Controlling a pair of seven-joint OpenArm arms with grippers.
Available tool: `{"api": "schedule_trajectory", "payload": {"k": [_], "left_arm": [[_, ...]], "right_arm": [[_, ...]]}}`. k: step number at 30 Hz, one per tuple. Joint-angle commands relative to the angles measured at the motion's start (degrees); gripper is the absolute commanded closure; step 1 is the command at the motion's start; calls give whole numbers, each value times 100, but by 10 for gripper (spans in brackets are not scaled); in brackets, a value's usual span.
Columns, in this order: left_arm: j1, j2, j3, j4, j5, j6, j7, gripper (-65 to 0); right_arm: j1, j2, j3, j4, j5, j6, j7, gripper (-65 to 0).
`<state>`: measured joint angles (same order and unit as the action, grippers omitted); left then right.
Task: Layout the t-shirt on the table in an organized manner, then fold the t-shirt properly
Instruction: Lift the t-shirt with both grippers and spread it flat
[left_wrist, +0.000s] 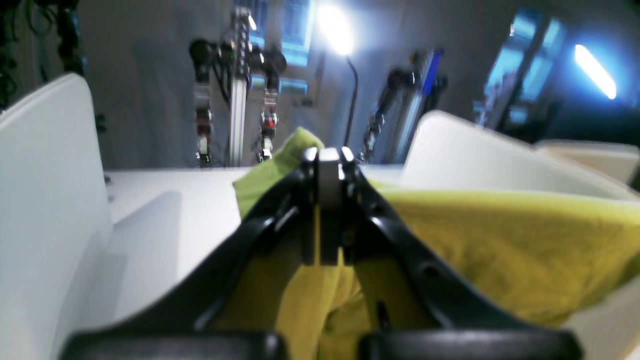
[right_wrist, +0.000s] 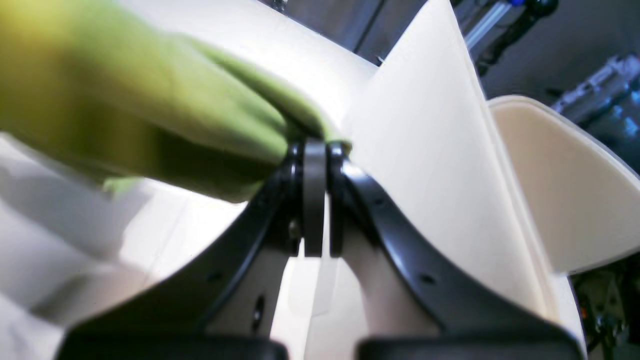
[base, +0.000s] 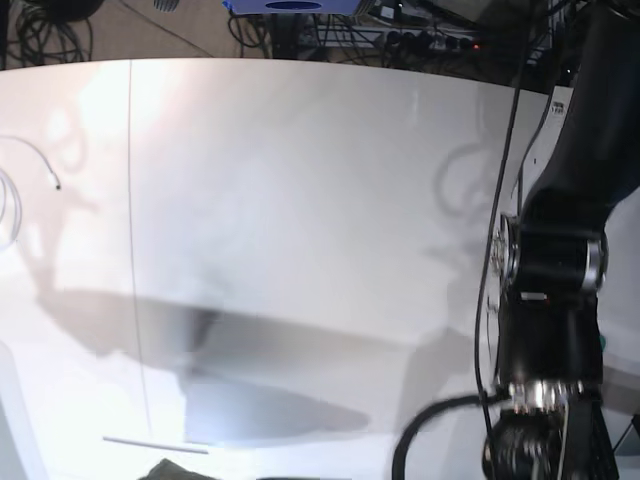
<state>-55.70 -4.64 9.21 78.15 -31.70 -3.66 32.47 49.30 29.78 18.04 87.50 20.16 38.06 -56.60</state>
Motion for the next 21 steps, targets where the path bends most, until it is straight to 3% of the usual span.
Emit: {"api": "schedule_trajectory", "payload": {"k": [1,7,12,18,21], "left_arm": [[168,-15,24,225,-16,-25,107,0],[2216,-375,24,910,-8,-34,362,0],[3456,-639,33,752,-8,-34,362,0],[4036,-639,33,-162,1,-43,336,0],[4150,-630,41,-461,1,-43,336,0]], "right_arm": [[-178,33,90,107,-8,-4,-41,0],[-2323,-609,424,300,-8,-13,-68,0],[-3545,-1101,530,265,-8,-31,108,0],[-3642,-1101,512,-1274,-16,-39,864,0],[-3422,-943,495,-2355,-25,-39,1427,0]]}}
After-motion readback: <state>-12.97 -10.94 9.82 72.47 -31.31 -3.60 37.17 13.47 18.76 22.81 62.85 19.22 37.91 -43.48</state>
